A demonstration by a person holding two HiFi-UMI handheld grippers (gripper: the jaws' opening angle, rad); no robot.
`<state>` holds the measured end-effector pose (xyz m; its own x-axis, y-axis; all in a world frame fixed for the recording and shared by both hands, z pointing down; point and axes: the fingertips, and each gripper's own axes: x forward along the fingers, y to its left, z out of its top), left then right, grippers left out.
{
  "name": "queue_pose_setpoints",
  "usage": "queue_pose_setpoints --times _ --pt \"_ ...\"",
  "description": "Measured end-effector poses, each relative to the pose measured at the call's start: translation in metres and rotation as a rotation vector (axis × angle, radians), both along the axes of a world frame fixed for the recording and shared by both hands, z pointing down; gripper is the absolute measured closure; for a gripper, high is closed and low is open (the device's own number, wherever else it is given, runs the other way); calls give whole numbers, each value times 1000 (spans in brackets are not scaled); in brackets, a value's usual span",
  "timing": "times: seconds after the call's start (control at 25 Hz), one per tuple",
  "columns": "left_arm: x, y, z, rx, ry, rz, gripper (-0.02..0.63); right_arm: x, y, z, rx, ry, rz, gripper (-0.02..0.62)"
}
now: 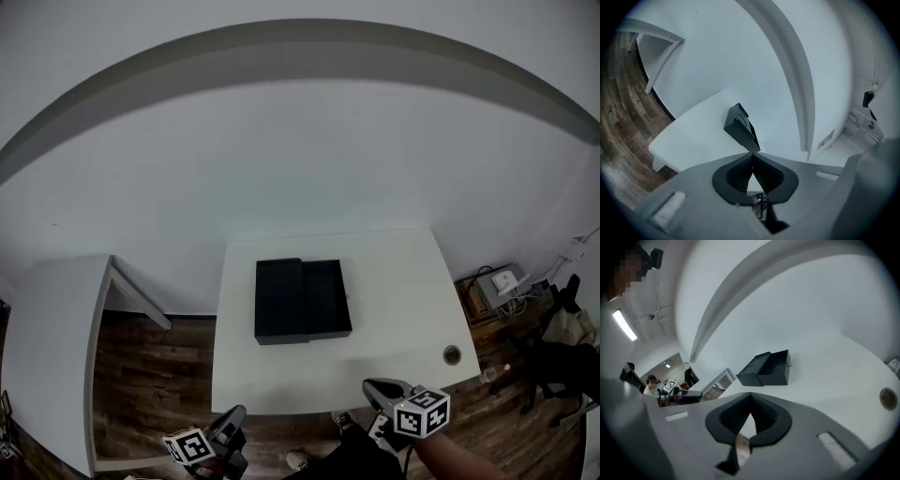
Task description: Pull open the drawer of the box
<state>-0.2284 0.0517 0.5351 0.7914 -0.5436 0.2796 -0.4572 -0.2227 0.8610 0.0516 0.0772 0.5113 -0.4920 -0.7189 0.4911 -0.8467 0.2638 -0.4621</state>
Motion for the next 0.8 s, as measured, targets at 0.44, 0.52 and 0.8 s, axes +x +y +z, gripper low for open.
queue_pose_setpoints --times 0.44,0.52,0.8 --pt "29 73 -25 57 60 153 601 -88 78 -28 -11 -186 -55 592" --pt "34 83 -34 76 74 175 601 -95 84 -32 -6 -198 -59 592" --pt "25 93 -47 133 68 183 601 -115 96 -41 13 -227 -100 592"
